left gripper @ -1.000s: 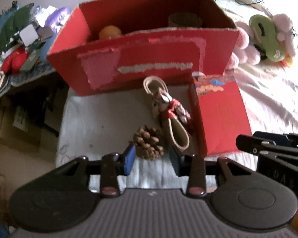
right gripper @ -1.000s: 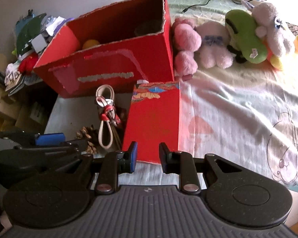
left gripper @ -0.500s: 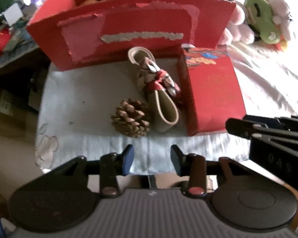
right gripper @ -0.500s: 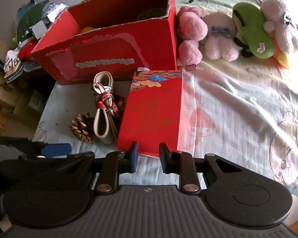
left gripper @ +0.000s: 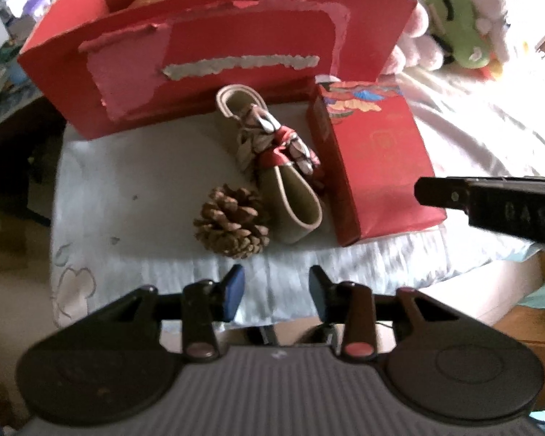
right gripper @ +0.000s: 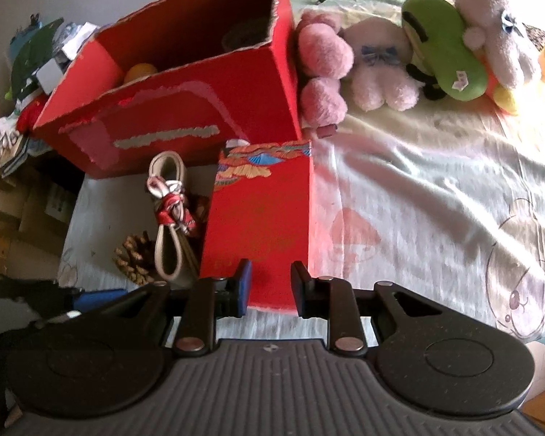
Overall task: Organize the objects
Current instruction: 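Move the right gripper to the red floral gift box beside the shoe, then close the right gripper around the red floral gift box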
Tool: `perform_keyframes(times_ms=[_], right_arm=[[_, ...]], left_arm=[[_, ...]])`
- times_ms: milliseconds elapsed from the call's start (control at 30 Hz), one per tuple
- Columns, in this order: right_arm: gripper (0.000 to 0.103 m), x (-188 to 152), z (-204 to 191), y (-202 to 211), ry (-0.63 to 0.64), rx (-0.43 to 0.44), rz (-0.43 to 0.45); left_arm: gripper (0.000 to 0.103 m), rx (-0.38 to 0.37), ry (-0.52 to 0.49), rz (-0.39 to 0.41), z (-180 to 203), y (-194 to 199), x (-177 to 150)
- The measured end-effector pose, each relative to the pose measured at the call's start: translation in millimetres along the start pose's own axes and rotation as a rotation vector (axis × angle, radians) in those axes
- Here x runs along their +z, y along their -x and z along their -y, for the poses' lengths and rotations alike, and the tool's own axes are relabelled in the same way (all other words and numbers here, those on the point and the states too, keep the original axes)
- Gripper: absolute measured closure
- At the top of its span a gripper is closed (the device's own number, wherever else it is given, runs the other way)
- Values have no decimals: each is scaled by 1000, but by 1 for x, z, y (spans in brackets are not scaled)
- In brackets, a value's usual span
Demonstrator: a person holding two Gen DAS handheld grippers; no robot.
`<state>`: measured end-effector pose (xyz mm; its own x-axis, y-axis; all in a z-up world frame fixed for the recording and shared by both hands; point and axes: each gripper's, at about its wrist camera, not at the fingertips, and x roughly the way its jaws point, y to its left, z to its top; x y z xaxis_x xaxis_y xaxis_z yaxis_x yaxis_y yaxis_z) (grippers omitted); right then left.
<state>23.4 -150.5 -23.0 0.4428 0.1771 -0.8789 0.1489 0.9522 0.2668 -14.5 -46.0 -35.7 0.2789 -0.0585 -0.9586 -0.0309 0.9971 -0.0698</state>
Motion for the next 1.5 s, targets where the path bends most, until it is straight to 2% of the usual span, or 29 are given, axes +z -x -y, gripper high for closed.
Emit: perform_keyframes(times_ms=[167,333,467,567,767,933,1200,1333,1500], right_arm=[[75,5,4,-8,-48,9,-4],[68,9,4,-11,-58,5,24],[66,10,8,-15,-75,-6,38],[64,12,13,-18,-93,-18,37],[62,14,17,-27,-125,19,4],[58,16,20,-30,-138,30,-5],[56,19,22,-29,-127,24,-2],[56,19,26,-28,-120,15,8],[57,18,31,-25,-116,10,25]], left_arm=[[64,-71,5,32,-22,6,-1],[64,-137,-28,87,-33,18,-2],[64,-242,-70,141,-21,29,6],[65,-273,-127,175,-2,30,13],[65,-297,-202,138,22,8,29],[65,-313,-214,92,32,-8,38],[62,-297,-247,104,46,-15,49],[54,-280,-257,104,54,-15,51],[53,-243,-277,123,65,-16,47]])
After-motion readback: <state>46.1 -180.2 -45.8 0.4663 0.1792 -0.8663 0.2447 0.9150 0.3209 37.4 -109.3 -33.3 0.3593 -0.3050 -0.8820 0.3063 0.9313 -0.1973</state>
